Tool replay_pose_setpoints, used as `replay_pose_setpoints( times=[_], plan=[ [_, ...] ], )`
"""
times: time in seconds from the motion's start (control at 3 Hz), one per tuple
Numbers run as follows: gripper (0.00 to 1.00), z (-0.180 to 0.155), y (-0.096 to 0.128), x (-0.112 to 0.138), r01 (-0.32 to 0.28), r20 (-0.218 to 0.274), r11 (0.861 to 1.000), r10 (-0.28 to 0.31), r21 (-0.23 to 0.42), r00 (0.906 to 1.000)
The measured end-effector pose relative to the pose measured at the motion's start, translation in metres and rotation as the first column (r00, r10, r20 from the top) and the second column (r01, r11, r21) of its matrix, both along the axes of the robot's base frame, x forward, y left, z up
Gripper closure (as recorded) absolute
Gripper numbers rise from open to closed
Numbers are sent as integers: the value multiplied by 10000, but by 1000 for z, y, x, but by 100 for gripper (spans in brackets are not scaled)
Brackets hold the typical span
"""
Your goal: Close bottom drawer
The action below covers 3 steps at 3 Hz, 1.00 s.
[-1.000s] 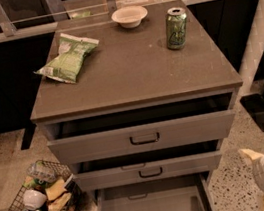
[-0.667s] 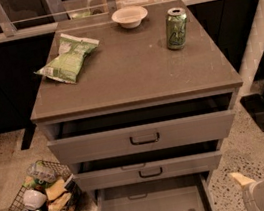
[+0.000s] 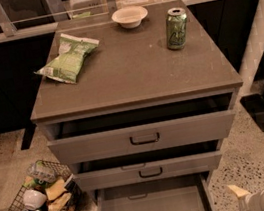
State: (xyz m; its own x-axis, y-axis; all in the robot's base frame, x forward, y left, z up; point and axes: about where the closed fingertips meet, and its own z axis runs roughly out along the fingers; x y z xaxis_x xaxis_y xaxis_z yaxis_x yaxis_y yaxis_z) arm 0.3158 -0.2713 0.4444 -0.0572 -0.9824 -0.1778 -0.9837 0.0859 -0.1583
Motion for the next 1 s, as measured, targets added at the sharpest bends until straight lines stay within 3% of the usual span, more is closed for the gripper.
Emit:
replay_pose_setpoints(
  times=[0.67, 1.0],
  plan=[
    [0, -54, -10, 1, 239, -484, 9997, -235, 84, 9986],
    [24, -92, -19, -9, 96, -827, 9999, -104, -104, 9965]
  ],
)
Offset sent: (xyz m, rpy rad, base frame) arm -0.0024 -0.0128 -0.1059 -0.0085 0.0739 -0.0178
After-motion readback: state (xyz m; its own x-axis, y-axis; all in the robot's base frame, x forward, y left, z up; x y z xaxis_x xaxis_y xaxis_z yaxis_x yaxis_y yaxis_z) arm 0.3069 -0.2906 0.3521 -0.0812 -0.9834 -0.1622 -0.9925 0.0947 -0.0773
